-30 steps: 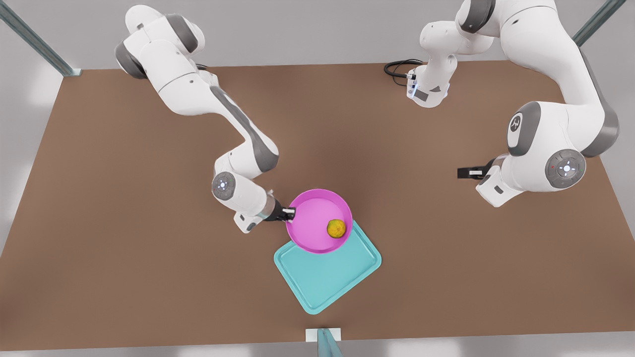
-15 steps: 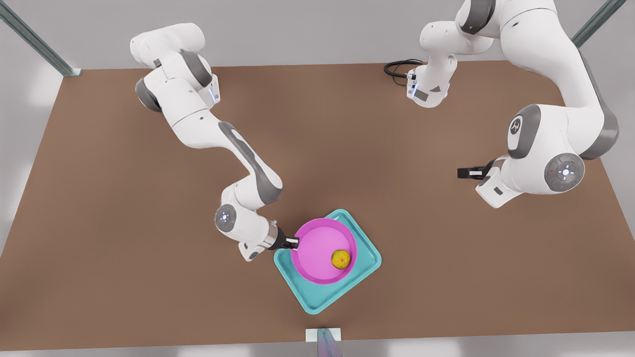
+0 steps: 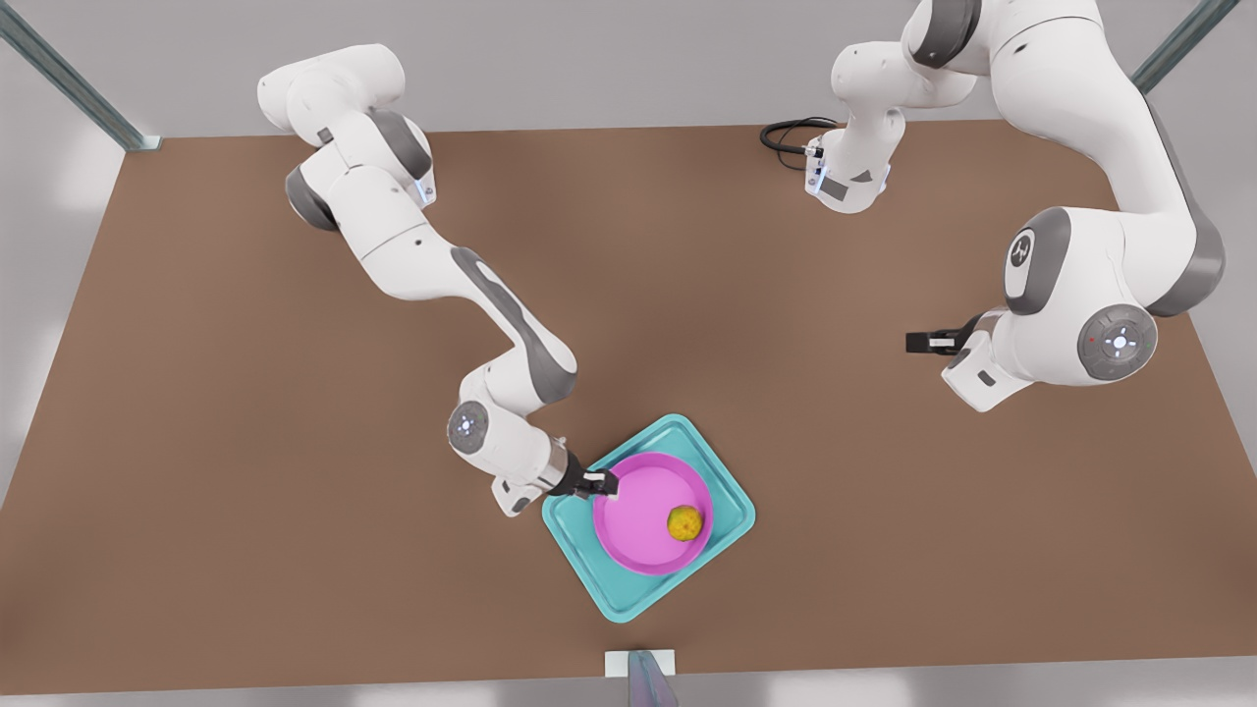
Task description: Place the orange on the plate with the left arm and the plate on the tray with the right arm
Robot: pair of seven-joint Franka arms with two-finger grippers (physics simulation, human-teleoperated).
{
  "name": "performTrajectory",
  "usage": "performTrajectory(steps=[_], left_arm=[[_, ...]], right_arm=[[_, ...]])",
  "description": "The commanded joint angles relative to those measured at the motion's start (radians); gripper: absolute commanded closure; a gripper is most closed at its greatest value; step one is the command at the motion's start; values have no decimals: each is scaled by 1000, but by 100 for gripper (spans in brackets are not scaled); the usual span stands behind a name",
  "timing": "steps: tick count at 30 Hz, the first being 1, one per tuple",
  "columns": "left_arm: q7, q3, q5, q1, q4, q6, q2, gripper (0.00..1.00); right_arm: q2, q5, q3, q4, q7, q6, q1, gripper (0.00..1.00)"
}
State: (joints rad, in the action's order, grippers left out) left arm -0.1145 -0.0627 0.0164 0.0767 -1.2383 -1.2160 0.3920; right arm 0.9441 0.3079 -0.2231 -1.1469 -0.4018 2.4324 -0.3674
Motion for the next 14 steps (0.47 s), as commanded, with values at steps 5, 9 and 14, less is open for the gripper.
performTrajectory(steps=[5,9,14], left_arm=[[12,0,0,0,2,1,-1,0],[16,3,2,-2,3,42,-1,0],[16,3,2,-2,3,52,1,0]], right_arm=[[-568,-344,113,-109,211,-1107,245,0],[-818,-474,145,-194,495,-1104,326,0],[-864,-466,145,-246,502,-1113,341,0]])
